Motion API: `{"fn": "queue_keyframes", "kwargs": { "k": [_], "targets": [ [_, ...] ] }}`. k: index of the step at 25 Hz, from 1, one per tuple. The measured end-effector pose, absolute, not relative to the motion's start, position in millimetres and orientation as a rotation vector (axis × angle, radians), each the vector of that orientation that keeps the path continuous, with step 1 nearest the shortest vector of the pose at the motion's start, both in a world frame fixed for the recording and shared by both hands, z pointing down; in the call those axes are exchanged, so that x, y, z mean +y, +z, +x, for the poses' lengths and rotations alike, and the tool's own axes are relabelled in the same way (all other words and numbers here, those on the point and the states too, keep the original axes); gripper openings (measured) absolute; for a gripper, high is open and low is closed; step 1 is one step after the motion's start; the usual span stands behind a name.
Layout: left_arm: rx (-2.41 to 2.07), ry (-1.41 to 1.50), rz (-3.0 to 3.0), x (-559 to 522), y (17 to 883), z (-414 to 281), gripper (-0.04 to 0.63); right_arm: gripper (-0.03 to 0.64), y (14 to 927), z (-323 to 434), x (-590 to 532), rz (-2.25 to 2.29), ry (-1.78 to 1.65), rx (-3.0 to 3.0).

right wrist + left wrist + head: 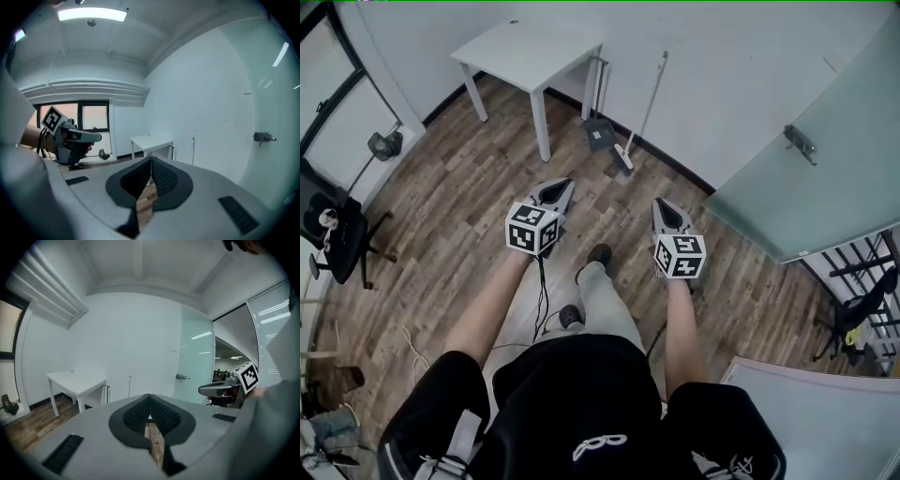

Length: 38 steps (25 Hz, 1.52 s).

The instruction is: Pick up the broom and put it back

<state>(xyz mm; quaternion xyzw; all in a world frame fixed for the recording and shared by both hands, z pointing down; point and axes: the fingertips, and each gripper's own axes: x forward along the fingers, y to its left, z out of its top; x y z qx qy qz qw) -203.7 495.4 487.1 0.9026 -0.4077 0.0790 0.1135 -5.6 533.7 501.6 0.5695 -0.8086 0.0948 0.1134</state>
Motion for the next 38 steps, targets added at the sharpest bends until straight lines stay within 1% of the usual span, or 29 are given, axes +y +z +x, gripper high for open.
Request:
{"fn": "queue_keyframes", "kwargs": {
  "k": [7,17,28,38],
  "targets": [
    [-1.207,0.242,2.644,449,493,-211,0.017,0.025,508,-11,484,1.666,0.28,-2.383],
    [-1.2,0.294,2.637,333,501,-206,0.017,0.025,518,-9,370,1.653,0.323,-2.382],
    [-1.209,0.36,2.599,223,506,-177,0.017,0.025,525,19,255,1.62,0.377,-2.386],
    [-1.188,0.387,2.624,138,493,-136,0.017,0.025,518,55,173,1.651,0.398,-2.396]
  ]
}}
